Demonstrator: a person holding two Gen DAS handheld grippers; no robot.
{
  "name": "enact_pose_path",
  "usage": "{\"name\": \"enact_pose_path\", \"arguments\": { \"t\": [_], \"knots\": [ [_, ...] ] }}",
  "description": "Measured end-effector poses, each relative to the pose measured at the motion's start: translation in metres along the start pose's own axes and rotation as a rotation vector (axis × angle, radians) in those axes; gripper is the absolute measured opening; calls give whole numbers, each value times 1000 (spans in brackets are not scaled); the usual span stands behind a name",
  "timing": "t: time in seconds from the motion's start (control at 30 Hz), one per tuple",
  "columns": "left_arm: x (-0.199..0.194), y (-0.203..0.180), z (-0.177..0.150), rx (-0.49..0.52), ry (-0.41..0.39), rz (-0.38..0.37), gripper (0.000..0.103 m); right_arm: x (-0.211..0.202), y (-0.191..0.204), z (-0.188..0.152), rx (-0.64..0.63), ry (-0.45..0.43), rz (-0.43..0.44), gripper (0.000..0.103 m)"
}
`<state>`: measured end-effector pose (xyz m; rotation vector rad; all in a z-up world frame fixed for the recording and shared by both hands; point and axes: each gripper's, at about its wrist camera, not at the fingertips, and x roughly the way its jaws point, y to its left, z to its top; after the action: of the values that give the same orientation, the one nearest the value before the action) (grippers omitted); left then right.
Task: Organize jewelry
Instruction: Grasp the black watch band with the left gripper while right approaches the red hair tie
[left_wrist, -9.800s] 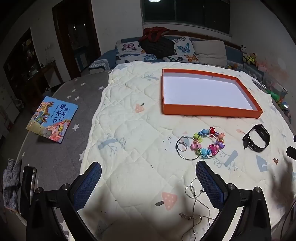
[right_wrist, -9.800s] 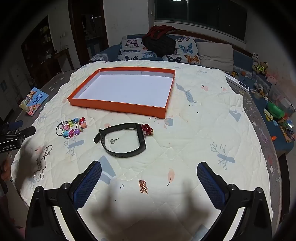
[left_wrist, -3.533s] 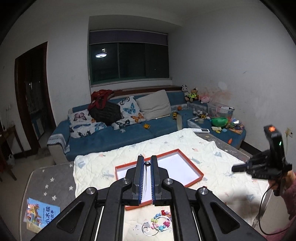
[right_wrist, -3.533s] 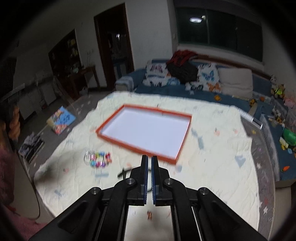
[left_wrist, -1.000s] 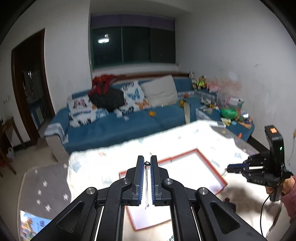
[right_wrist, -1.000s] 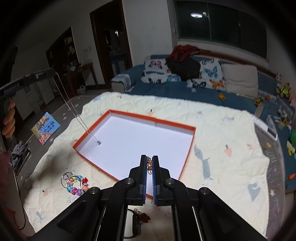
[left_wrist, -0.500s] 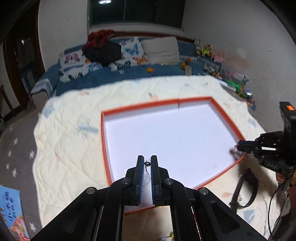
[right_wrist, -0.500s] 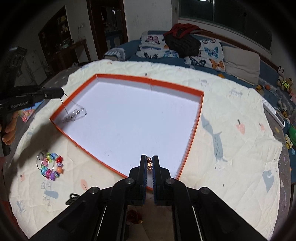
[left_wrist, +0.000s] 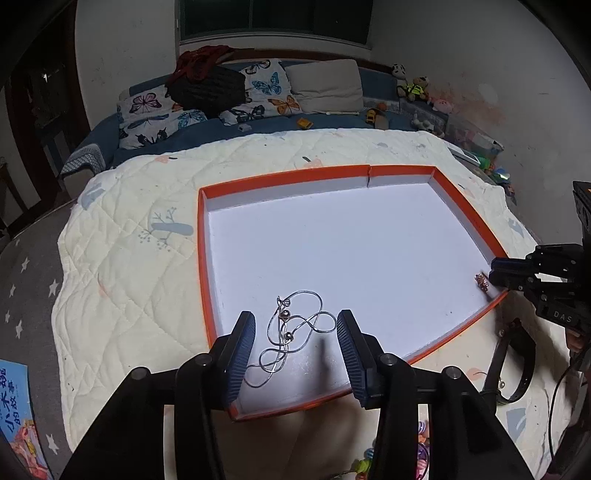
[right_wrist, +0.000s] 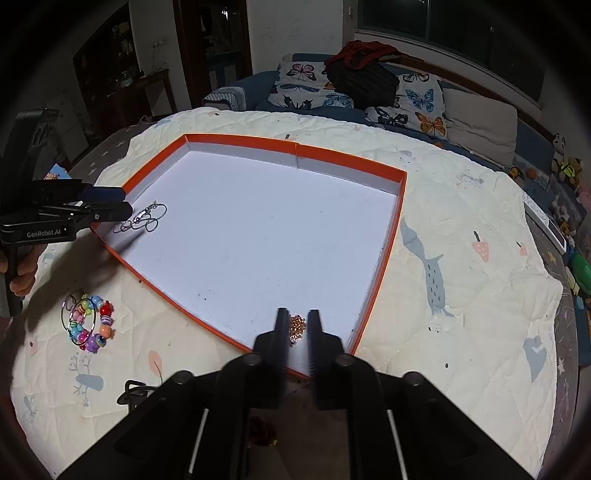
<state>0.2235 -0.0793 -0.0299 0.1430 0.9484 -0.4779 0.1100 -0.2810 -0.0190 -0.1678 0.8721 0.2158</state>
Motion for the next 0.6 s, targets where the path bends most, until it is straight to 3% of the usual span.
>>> {"name": "enact_pose_path", "arguments": {
  "t": [0.07,0.27,0.47,0.6],
  "knots": [
    [-8,0,-1,-7,-9,5,49,-5,0,0,2,-18,11,46],
    [-51,-7,-10,-14,-76,16,49,-33,5,-3,-13,-68,-15,52],
    [-89,-20,-39,-38,-115,-4,49,-58,24,-24,-43,-79,48,73],
    [-102,-26,-66,-74,-111,-27,55,-59,37,-44,-76,-34,100,74]
  ]
}}
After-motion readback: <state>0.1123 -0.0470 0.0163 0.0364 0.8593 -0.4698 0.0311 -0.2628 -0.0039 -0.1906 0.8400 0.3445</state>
